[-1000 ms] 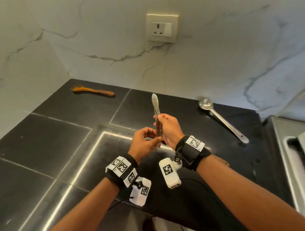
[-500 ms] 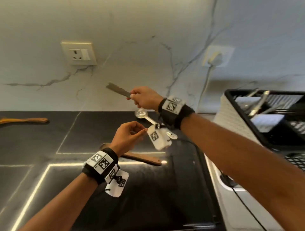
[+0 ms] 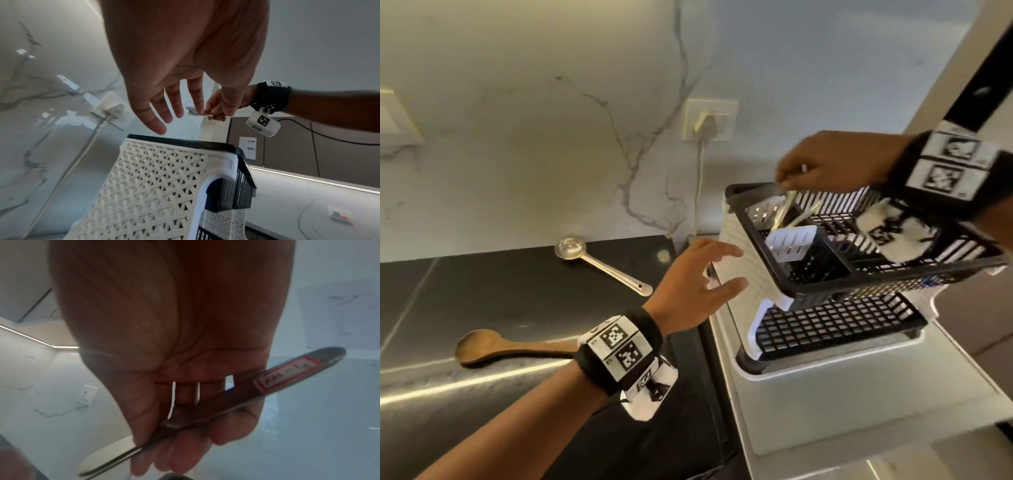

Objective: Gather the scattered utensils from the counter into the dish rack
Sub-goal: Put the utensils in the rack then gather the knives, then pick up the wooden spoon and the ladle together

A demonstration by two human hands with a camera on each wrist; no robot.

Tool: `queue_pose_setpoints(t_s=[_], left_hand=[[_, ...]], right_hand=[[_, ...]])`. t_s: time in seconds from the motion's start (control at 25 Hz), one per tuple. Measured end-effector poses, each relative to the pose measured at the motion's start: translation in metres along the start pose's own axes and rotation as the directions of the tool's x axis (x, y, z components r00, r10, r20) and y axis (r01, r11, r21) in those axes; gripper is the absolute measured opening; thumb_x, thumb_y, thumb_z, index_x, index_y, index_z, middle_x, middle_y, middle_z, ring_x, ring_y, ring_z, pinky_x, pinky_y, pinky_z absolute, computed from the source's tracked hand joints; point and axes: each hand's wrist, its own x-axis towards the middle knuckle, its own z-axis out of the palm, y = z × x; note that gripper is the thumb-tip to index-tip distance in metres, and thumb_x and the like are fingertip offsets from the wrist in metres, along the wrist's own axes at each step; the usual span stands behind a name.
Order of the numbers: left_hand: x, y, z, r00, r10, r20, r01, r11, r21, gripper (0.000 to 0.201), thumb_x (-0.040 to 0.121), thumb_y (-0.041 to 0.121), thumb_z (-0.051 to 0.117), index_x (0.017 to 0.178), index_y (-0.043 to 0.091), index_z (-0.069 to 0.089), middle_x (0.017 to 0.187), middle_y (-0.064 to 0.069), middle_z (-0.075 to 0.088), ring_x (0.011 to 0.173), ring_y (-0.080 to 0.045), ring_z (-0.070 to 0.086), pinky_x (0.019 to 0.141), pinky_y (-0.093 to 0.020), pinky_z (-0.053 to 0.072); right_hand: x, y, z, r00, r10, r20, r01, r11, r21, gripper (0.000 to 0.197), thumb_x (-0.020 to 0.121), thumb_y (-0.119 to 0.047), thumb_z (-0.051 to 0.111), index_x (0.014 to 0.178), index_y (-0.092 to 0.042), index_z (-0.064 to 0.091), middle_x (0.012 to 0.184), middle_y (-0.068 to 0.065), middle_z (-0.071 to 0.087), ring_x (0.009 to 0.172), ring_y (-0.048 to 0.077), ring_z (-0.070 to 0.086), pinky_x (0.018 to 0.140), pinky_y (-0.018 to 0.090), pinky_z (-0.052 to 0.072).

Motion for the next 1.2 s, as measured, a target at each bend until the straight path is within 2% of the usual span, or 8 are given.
queue_pose_setpoints(t_s=[0.16, 0.28, 0.48, 0.68, 0.8, 0.92, 1.04, 1.2], left_hand=[[0.019, 0.012, 0.035, 0.992, 0.125, 0.034, -0.128, 0.984, 0.127, 0.050, 0.086, 0.044, 0.069, 0.132, 0.031, 0.055, 0.145, 0.011, 0.042, 0.134, -0.007, 0.041, 0.106, -0.032, 0.042], [0.026, 0.011, 0.055, 0.987, 0.119, 0.108, -0.139, 0.968, 0.208, 0.047, 0.086, 0.050, 0.065, 0.129, 0.033, 0.056, 0.151, 0.012, 0.037, 0.143, -0.009, 0.029, 0.113, -0.039, 0.034], [0.031, 0.000, 0.068, 0.978, 0.152, 0.144, -0.189, 0.939, 0.289, 0.033, 0.088, 0.045, 0.064, 0.118, 0.030, 0.062, 0.139, 0.009, 0.049, 0.144, -0.011, 0.026, 0.114, -0.034, 0.027], [0.035, -0.002, 0.070, 0.980, 0.159, 0.115, -0.187, 0.939, 0.287, 0.032, 0.086, 0.043, 0.067, 0.115, 0.029, 0.064, 0.135, 0.009, 0.052, 0.139, -0.011, 0.030, 0.111, -0.030, 0.026], [0.028, -0.002, 0.071, 0.982, 0.152, 0.109, -0.177, 0.943, 0.283, 0.042, 0.089, 0.043, 0.064, 0.128, 0.030, 0.057, 0.147, 0.007, 0.044, 0.144, -0.013, 0.026, 0.114, -0.031, 0.025], [0.007, -0.016, 0.056, 0.996, 0.071, 0.060, -0.085, 0.956, 0.281, 0.053, 0.090, 0.043, 0.063, 0.139, 0.031, 0.047, 0.156, 0.004, 0.032, 0.146, -0.016, 0.025, 0.115, -0.030, 0.024], [-0.036, -0.057, 0.021, 0.994, -0.110, 0.001, 0.104, 0.944, 0.313, 0.043, 0.088, 0.036, 0.068, 0.128, 0.026, 0.059, 0.146, 0.000, 0.045, 0.140, -0.017, 0.032, 0.112, -0.030, 0.026], [-0.123, -0.120, -0.040, 0.910, -0.404, -0.096, 0.405, 0.811, 0.422, 0.031, 0.083, 0.039, 0.071, 0.112, 0.029, 0.067, 0.129, -0.003, 0.056, 0.126, -0.022, 0.046, 0.105, -0.033, 0.035]], right_hand=[[-0.039, 0.045, 0.025, 0.979, 0.093, 0.183, -0.101, 0.994, 0.032, 0.018, 0.097, -0.032, 0.057, 0.083, -0.042, 0.064, 0.075, -0.007, 0.068, 0.067, 0.007, 0.061, 0.070, 0.031, 0.046], [-0.040, 0.047, 0.055, 0.967, 0.058, 0.249, -0.057, 0.998, -0.013, 0.016, 0.095, -0.029, 0.057, 0.096, -0.034, 0.072, 0.084, -0.013, 0.071, 0.076, 0.003, 0.062, 0.081, 0.029, 0.050], [-0.026, 0.033, 0.099, 0.970, -0.048, 0.237, 0.086, 0.985, -0.151, 0.026, 0.099, -0.024, 0.054, 0.119, -0.027, 0.070, 0.112, -0.010, 0.070, 0.100, 0.008, 0.061, 0.097, 0.025, 0.041], [-0.025, 0.039, 0.107, 0.975, -0.059, 0.216, 0.086, 0.989, -0.117, 0.027, 0.099, -0.024, 0.052, 0.119, -0.025, 0.071, 0.112, -0.008, 0.073, 0.102, 0.009, 0.064, 0.099, 0.028, 0.045], [-0.028, 0.036, 0.099, 0.989, -0.027, 0.145, 0.035, 0.998, -0.051, 0.030, 0.101, -0.028, 0.049, 0.125, -0.026, 0.067, 0.118, -0.004, 0.070, 0.104, 0.007, 0.059, 0.104, 0.032, 0.042], [-0.026, 0.011, 0.082, 0.998, -0.020, -0.054, 0.022, 0.999, 0.026, 0.032, 0.099, -0.035, 0.051, 0.126, -0.027, 0.066, 0.117, -0.004, 0.070, 0.101, 0.008, 0.059, 0.097, 0.033, 0.043], [-0.017, -0.051, 0.077, 0.970, -0.144, -0.197, 0.164, 0.983, 0.086, 0.030, 0.096, -0.043, 0.053, 0.120, -0.034, 0.067, 0.104, -0.013, 0.072, 0.094, 0.007, 0.064, 0.089, 0.035, 0.051], [0.028, -0.151, 0.121, 0.918, -0.320, -0.233, 0.373, 0.896, 0.240, 0.025, 0.092, -0.045, 0.057, 0.112, -0.038, 0.069, 0.092, -0.019, 0.067, 0.084, 0.002, 0.060, 0.079, 0.029, 0.050]])
